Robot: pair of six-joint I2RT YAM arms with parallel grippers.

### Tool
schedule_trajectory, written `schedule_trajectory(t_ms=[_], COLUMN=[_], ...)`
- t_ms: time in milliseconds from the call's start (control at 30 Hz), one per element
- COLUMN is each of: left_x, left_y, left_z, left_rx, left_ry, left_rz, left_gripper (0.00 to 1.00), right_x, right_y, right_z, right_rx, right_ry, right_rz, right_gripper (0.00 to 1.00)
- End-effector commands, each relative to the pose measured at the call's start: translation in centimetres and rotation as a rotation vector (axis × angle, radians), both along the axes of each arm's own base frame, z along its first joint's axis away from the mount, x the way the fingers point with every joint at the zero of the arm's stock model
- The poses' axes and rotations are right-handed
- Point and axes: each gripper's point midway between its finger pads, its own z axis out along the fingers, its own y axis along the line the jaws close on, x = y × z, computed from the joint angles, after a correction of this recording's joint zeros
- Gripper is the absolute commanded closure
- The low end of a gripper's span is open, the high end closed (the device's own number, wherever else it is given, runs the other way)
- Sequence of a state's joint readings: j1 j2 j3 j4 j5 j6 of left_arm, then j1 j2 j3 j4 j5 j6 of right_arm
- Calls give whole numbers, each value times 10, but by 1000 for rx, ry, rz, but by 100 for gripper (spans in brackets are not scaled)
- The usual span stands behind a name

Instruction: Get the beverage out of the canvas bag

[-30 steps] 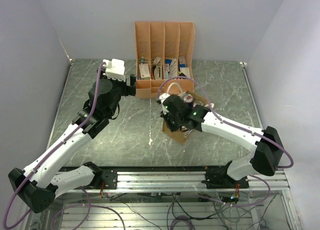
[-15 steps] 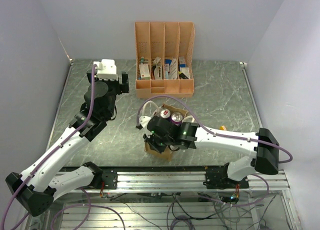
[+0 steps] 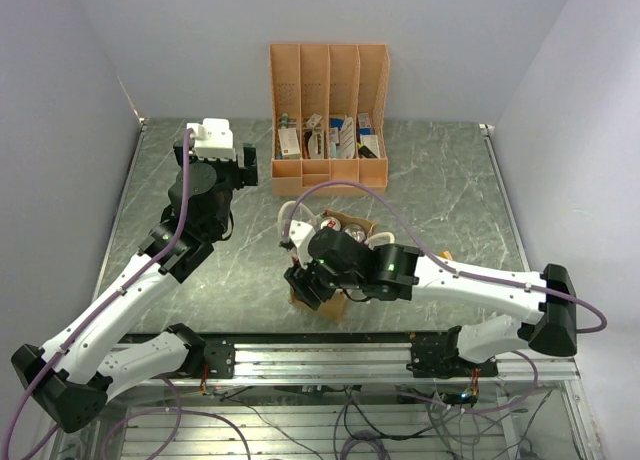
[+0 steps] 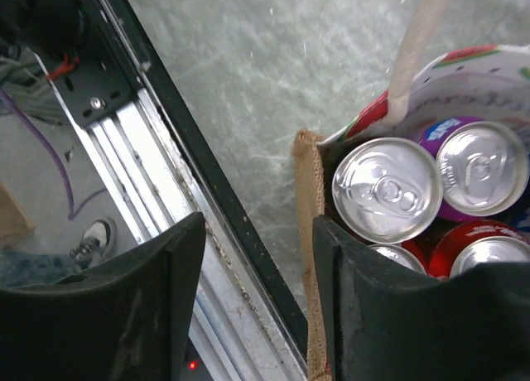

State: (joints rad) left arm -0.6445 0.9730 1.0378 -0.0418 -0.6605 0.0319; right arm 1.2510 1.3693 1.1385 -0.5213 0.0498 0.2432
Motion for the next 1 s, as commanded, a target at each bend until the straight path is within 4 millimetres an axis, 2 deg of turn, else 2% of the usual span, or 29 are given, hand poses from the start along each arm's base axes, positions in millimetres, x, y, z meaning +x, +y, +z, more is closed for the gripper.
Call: schedule_trajectory(t_ms=[0,100,167,233,467,600,733,967], left_x=[-1,-2,-3,-2,-2,-2,-2,0], left_y=[-3,-3,-2,-1,-4,-4,-4,-5], left_z=[11,12,13,13,13,14,14,11], left_rx=[-41,-42,-43,-42,-43,-45,-45,-37], left_ry=[-32,-35,-38,-37,-35,-37,-36,-28], left_rz=[-12,-15,-12,-9,-21,-21,-23,-21], left_gripper=[4,5,4,4,5,5,4,5], right_x=[12,30,49,57,69,64,49,41], right_y=[4,-9,-25,-34,-58,-67,-60,-39], right_z=[53,61,63,58,23,5,-9,-18], right_rx=[132,144,115,75,-77,-128,-133,-76], right_ry=[-82,-150,-212,-234,-229,-192,-143,-106], right_rz=[-59,-169,-292,-352,-393,-330,-214,-130], right_gripper=[43,41,42,43,38,35,33,32])
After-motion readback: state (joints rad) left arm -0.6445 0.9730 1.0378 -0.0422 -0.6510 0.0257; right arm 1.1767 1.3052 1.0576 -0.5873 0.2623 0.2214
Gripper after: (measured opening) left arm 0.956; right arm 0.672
